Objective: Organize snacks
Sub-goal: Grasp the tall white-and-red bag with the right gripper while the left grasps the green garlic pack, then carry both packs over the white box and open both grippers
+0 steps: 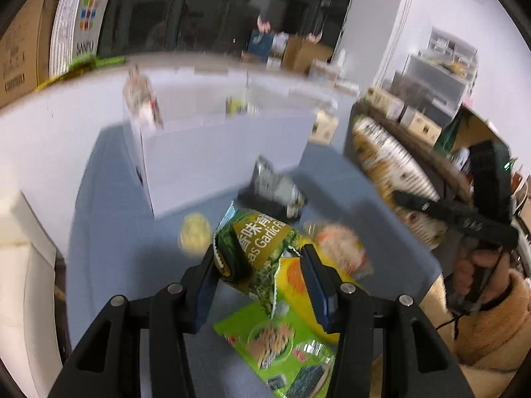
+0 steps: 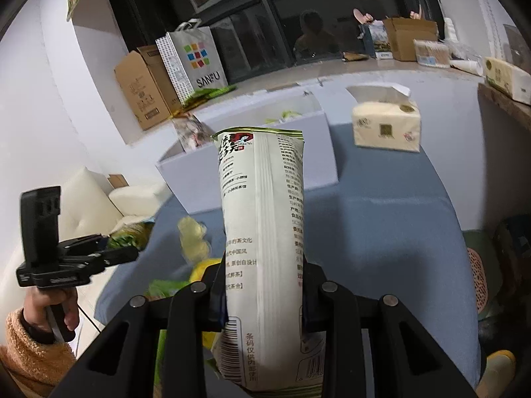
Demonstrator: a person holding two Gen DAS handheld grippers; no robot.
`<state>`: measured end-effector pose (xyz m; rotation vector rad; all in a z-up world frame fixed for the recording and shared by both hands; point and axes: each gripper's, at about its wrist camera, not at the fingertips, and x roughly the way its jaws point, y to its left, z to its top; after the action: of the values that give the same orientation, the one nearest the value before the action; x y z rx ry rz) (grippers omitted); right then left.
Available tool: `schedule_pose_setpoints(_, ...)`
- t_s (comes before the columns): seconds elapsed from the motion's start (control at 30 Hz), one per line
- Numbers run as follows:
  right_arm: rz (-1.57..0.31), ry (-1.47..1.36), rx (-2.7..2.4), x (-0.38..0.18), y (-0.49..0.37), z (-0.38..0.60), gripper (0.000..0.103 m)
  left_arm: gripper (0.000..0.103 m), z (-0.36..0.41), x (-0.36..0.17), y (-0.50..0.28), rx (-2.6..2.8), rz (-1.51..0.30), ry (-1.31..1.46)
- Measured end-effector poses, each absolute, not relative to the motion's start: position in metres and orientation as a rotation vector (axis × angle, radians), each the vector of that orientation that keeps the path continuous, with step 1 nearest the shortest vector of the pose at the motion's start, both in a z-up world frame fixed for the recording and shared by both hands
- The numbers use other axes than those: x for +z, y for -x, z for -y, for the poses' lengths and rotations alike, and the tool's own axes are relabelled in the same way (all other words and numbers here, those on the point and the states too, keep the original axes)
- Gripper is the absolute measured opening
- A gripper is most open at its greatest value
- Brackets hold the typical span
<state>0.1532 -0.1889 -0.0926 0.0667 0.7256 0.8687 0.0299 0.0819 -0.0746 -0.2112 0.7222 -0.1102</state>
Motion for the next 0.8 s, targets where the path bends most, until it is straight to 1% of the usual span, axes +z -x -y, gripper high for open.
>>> schedule_pose_setpoints(0.17, -0.666, -0.061, 0.875, -0.057, -0.182, 0.157, 0.033, 0.053, -0.101, -0.03, -0.066, -0.087, -0.617, 0.203)
schedule_pose_setpoints(0.27, -0.63, -0.056, 0.884, -0.035, -0.208, 0.135, 0.033, 0.053, -0.112, -0.009, -0.098, -0.067, -0.591, 0.183)
schedule_pose_setpoints(0.37, -0.667, -0.084, 0.86, -0.017, -0.251, 0.107, 0.033, 0.053, -0.127, 0.007, -0.138, -0.049, -0.577, 0.179)
schedule_pose_setpoints(0.53, -0.697, -0.021, 0.854, -0.007, -0.298, 0.061, 0.033, 0.053, -0.14, 0.009, -0.191, -0.026, -0.601, 0.163)
schedule_pose_setpoints(0.63, -0.735, -0.008, 0.856, -0.011, -0.319, 0.038, 0.033, 0.053, -0.144, 0.002, -0.211, -0.003, -0.632, 0.138)
schedule_pose_setpoints(0.7, -0.754, -0.003, 0.866, -0.014, -0.329, 0.026, 0.033, 0.055, -0.149, -0.003, -0.216, 0.014, -0.64, 0.144)
schedule_pose_setpoints(0.73, -0.766, -0.004, 0.878, -0.016, -0.333, 0.019, 0.036, 0.061, -0.152, -0.005, -0.217, 0.021, -0.646, 0.151)
schedule_pose_setpoints(0.77, -0.777, -0.006, 0.887, -0.018, -0.336, 0.015, 0.038, 0.082, -0.154, -0.008, -0.218, 0.033, -0.652, 0.156)
schedule_pose_setpoints(0.8, -0.8, -0.02, 0.904, -0.02, -0.339, 0.01, 0.062, 0.097, -0.157, -0.011, -0.219, 0.049, -0.667, 0.157)
